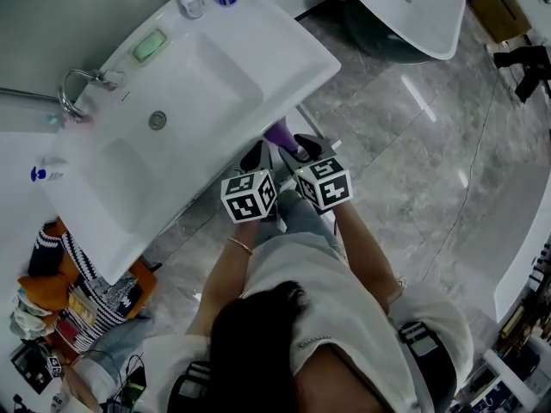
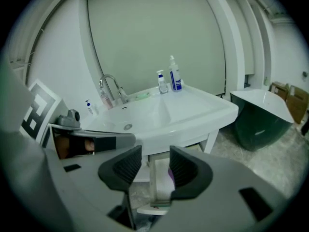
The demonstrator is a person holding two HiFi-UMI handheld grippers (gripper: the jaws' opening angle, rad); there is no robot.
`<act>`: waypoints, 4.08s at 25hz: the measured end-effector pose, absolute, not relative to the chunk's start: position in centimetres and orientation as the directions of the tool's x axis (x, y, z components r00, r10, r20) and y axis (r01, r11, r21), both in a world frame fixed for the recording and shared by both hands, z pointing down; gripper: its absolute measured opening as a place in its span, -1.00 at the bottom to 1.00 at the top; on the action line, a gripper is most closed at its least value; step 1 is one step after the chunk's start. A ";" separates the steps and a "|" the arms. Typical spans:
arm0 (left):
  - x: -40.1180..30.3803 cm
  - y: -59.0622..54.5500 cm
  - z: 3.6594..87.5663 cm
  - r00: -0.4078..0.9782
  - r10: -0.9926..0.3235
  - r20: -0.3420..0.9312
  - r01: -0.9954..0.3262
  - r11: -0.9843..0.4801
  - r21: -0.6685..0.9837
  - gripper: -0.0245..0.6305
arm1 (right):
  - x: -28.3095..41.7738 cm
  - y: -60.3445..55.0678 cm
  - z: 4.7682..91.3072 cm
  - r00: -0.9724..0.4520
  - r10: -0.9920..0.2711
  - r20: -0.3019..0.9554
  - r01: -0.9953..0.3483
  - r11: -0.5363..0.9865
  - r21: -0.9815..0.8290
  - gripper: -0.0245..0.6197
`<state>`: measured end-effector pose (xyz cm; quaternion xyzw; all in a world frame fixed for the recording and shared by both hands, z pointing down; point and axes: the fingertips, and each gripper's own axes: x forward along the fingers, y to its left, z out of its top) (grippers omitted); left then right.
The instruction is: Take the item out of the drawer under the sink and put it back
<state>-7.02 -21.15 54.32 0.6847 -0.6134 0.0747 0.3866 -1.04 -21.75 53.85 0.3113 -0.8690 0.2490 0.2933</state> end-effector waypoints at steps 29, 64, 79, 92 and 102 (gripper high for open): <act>-4.1 -22.3 69.5 0.233 -0.610 0.757 -0.919 0.117 0.377 -0.92 | -0.7 -26.0 70.4 -0.584 -0.191 0.789 -0.659 0.678 -0.324 -0.18; -6.5 -22.7 79.3 0.150 -0.555 0.818 -0.902 0.262 0.343 -0.92 | -2.1 -27.6 83.5 -0.484 -0.085 0.871 -0.667 0.681 -0.304 -0.46; -4.8 -22.5 76.1 0.207 -0.569 0.796 -0.901 0.206 0.381 -0.92 | -0.8 -28.1 78.4 -0.522 -0.163 0.838 -0.700 0.643 -0.311 -0.57; -4.4 -21.9 69.8 0.239 -0.604 0.760 -0.901 0.153 0.405 -0.92 | 1.6 -27.1 70.9 -0.494 -0.253 0.832 -0.740 0.624 -0.250 -0.58; -5.5 -21.5 63.1 0.254 -0.672 0.695 -0.888 0.122 0.443 -0.92 | 1.5 -26.2 63.4 -0.523 -0.350 0.777 -0.766 0.593 -0.248 -0.58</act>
